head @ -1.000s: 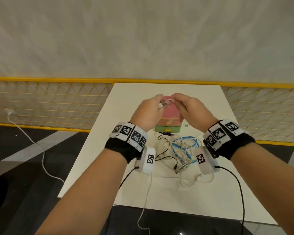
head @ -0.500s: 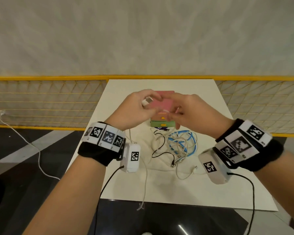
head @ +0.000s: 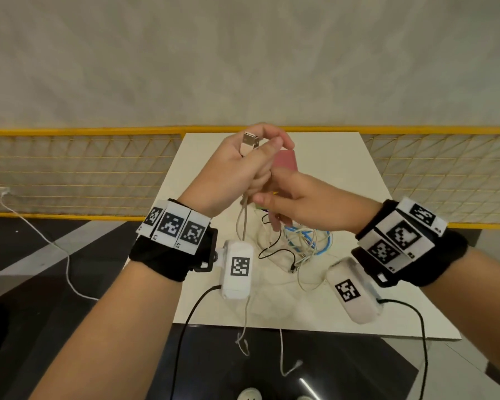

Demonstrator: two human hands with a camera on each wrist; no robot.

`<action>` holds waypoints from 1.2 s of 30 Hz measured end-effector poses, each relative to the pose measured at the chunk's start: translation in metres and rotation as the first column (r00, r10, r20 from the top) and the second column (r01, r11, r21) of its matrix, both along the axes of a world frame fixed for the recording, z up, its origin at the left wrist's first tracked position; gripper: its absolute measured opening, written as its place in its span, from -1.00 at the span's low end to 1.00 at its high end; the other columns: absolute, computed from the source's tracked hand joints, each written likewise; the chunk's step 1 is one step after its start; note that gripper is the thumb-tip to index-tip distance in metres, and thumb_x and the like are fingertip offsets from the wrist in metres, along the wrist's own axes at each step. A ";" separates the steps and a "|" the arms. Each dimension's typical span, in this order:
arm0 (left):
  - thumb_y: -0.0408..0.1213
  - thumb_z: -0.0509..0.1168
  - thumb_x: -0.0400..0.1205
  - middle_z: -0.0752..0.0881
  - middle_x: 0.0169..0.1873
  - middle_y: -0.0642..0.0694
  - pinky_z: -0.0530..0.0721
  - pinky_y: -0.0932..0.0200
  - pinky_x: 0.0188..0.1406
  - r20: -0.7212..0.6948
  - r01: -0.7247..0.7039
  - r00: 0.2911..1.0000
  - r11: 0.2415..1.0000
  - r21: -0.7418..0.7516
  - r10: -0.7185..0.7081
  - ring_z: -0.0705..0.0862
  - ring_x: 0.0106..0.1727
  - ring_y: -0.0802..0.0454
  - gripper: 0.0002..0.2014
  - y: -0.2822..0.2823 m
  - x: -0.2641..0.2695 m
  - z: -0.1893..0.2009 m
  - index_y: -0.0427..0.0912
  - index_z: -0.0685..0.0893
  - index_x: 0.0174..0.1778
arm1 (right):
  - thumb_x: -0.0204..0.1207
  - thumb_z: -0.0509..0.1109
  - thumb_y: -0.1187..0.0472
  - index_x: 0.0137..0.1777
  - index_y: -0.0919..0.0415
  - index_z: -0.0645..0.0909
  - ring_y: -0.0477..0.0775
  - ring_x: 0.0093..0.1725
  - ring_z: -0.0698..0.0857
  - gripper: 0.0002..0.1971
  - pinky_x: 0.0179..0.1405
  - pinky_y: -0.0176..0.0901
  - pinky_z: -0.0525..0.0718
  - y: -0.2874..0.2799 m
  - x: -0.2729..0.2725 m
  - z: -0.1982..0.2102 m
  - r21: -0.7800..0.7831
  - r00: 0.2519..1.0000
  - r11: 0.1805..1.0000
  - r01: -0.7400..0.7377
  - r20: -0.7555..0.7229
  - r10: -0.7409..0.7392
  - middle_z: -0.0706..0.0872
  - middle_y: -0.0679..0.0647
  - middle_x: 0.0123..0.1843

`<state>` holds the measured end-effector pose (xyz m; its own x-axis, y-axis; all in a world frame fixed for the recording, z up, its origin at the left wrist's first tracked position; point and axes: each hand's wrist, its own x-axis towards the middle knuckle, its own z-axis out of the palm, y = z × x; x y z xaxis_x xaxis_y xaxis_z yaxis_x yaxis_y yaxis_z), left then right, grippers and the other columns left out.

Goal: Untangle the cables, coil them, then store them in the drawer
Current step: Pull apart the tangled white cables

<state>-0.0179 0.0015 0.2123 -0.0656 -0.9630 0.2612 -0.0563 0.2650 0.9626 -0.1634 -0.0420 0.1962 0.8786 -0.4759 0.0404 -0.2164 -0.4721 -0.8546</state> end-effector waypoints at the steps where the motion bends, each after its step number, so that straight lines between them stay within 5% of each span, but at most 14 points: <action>1: -0.36 0.07 0.79 0.18 -0.64 0.05 0.07 0.31 -0.66 -0.030 0.000 1.000 1.000 -0.006 -0.001 0.07 -0.65 0.13 -0.80 0.001 0.000 0.001 -0.22 0.59 -0.02 | 0.67 0.19 0.23 0.17 0.32 0.46 0.01 -0.39 0.68 -0.82 -0.43 -0.19 0.59 0.003 0.002 -0.003 0.060 0.999 0.998 -0.028 0.040 0.026 0.73 -0.01 -0.06; 4: -0.30 0.05 0.80 0.19 -0.62 0.06 0.08 0.33 -0.65 -0.082 -0.037 0.996 0.999 -0.010 0.036 0.07 -0.64 0.13 -0.76 0.003 0.000 0.003 -0.19 0.59 -0.08 | 0.70 0.10 0.29 0.06 0.27 0.53 0.01 -0.34 0.67 -0.83 -0.31 -0.01 0.59 0.013 0.006 -0.019 0.070 0.994 0.994 -0.085 0.073 0.079 0.71 0.06 -0.13; 8: -0.20 0.07 0.80 0.19 -0.62 0.06 0.12 0.34 -0.64 -0.095 -0.126 0.987 0.992 0.005 0.126 0.10 -0.65 0.13 -0.72 0.000 -0.001 -0.003 -0.13 0.60 -0.17 | 0.73 0.02 0.28 -0.14 0.24 0.51 -0.19 -0.39 0.57 -0.72 -0.29 -0.27 0.55 0.026 0.009 -0.049 -0.013 0.998 0.998 -0.065 0.002 0.065 0.59 -0.03 -0.34; 11: -0.18 0.09 0.79 0.22 -0.64 0.07 0.15 0.33 -0.66 -0.082 -0.184 0.979 0.982 0.041 0.187 0.14 -0.66 0.15 -0.71 -0.001 0.000 -0.015 -0.17 0.54 -0.21 | 0.73 0.03 0.25 -0.02 0.29 0.54 -0.05 -0.31 0.63 -0.74 -0.22 -0.12 0.61 0.016 0.010 -0.054 -0.031 0.995 0.996 -0.082 -0.063 0.080 0.65 -0.10 -0.19; 14: 0.00 0.17 0.73 0.22 -0.63 0.06 0.15 0.27 -0.65 -0.033 -0.197 0.979 0.977 0.085 0.200 0.14 -0.63 0.11 -0.68 -0.002 0.002 -0.024 -0.11 0.44 -0.27 | 0.71 0.10 0.28 0.15 0.22 0.53 0.09 -0.36 0.61 -0.81 -0.33 -0.20 0.57 0.008 0.016 -0.051 0.125 0.997 0.991 -0.055 0.059 0.048 0.73 0.10 0.02; 17: 0.25 0.02 0.67 0.22 -0.59 0.06 0.08 0.28 -0.67 -0.135 -0.165 0.972 0.967 0.193 0.193 0.10 -0.62 0.14 -0.55 -0.003 0.011 -0.025 -0.08 0.33 -0.27 | 0.66 0.07 0.43 0.16 0.28 0.56 -0.03 -0.39 0.62 -0.75 -0.38 -0.23 0.53 0.005 0.022 -0.054 0.128 0.994 0.987 -0.099 -0.029 0.104 0.74 0.05 -0.05; 19: 0.16 -0.08 0.74 0.23 -0.57 0.05 0.05 0.32 -0.65 -0.181 -0.200 0.954 0.956 0.216 0.241 0.09 -0.62 0.16 -0.57 -0.002 0.024 -0.027 -0.08 0.35 -0.26 | 0.53 0.05 0.55 0.18 0.31 0.63 -0.23 -0.34 0.63 -0.61 -0.32 -0.33 0.51 0.001 0.023 -0.066 0.026 0.937 0.979 -0.201 -0.287 0.200 0.70 -0.09 -0.14; 22: 0.05 -0.04 0.79 0.24 -0.54 0.05 0.10 0.33 -0.66 -0.057 -0.295 0.948 0.931 0.214 0.314 0.11 -0.61 0.14 -0.63 0.001 0.044 -0.043 -0.08 0.39 -0.25 | 0.50 0.07 0.50 0.20 0.20 0.67 -0.12 -0.12 0.59 -0.56 -0.29 -0.48 0.44 -0.013 0.028 -0.098 -0.128 0.834 0.959 -0.254 -0.531 0.150 0.70 0.02 0.04; 24: 0.04 0.01 0.78 0.27 -0.55 0.07 0.11 0.31 -0.65 0.019 -0.325 0.943 0.906 0.270 0.333 0.13 -0.60 0.13 -0.64 0.004 0.054 -0.060 -0.09 0.38 -0.25 | 0.49 0.09 0.49 0.13 0.25 0.67 -0.02 -0.10 0.61 -0.61 -0.30 -0.48 0.54 -0.020 0.035 -0.120 -0.086 0.838 0.982 -0.169 -0.536 0.097 0.67 0.09 0.01; 28: 0.10 -0.04 0.76 0.30 -0.55 0.11 0.13 0.27 -0.64 0.138 -0.394 0.919 0.828 0.399 0.370 0.17 -0.61 0.16 -0.60 0.007 0.065 -0.097 -0.09 0.35 -0.27 | 0.49 0.15 0.42 -0.17 0.14 0.63 0.12 -0.08 0.66 -0.75 -0.01 -0.07 0.69 -0.026 0.064 -0.161 -0.094 0.852 0.995 -0.019 -0.522 -0.034 0.61 0.02 -0.15; 32: 0.11 -0.13 0.78 0.30 -0.51 0.06 0.11 0.26 -0.61 0.165 -0.459 0.884 0.744 0.485 0.438 0.17 -0.60 0.15 -0.54 0.006 0.074 -0.118 -0.08 0.40 -0.29 | 0.57 0.22 0.28 -0.08 0.18 0.62 0.22 0.15 0.68 -0.86 0.05 -0.15 0.58 -0.022 0.094 -0.194 -0.192 0.772 0.980 -0.057 -0.630 -0.079 0.72 0.19 0.14; 36: -0.11 -0.06 0.79 0.36 -0.48 0.06 0.08 0.23 -0.58 0.163 -0.511 0.850 0.712 0.481 0.500 0.16 -0.62 0.13 -0.65 0.010 0.081 -0.131 -0.11 0.40 -0.29 | 0.54 0.34 0.08 -0.03 0.18 0.59 0.20 0.23 0.63 -0.83 0.17 -0.14 0.54 -0.014 0.113 -0.223 -0.187 0.709 0.977 -0.098 -0.703 -0.064 0.68 0.19 0.23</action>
